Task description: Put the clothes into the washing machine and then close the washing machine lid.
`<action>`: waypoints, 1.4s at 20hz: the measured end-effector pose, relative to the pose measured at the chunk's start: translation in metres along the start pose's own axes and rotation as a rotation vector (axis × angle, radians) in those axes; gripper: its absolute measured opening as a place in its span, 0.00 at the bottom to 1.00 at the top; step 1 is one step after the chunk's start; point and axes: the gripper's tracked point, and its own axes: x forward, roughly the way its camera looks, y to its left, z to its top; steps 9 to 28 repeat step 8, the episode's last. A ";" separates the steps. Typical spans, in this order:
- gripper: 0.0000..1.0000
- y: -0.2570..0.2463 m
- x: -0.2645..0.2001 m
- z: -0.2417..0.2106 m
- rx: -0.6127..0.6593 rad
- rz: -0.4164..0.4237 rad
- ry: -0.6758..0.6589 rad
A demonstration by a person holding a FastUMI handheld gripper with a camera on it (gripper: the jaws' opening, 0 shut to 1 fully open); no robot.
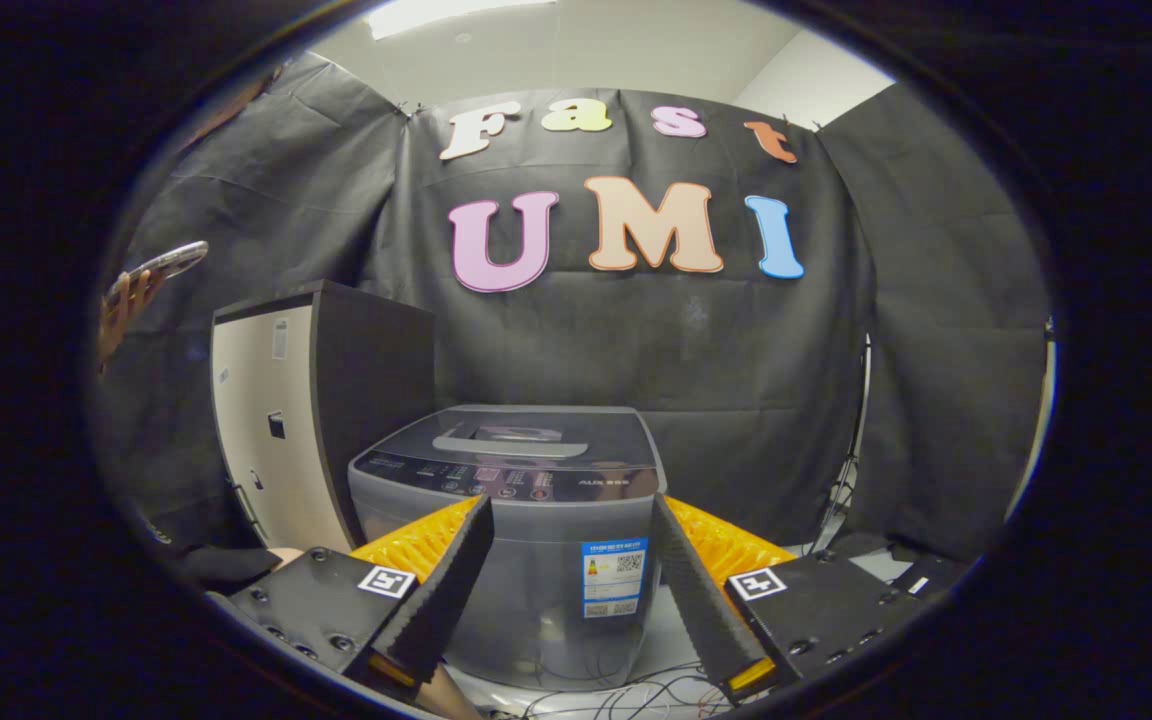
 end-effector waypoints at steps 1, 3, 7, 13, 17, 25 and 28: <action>0.98 0.000 0.000 -0.001 0.000 0.000 0.000; 0.98 0.000 0.000 -0.001 0.000 0.000 -0.001; 0.98 0.000 0.000 -0.001 0.000 0.000 -0.001; 0.98 0.000 0.000 -0.001 0.000 0.000 -0.001; 0.98 0.000 0.000 -0.001 0.000 0.000 -0.001; 0.98 0.000 0.000 -0.001 0.000 0.000 -0.001; 0.98 0.000 0.000 -0.001 0.000 0.000 -0.001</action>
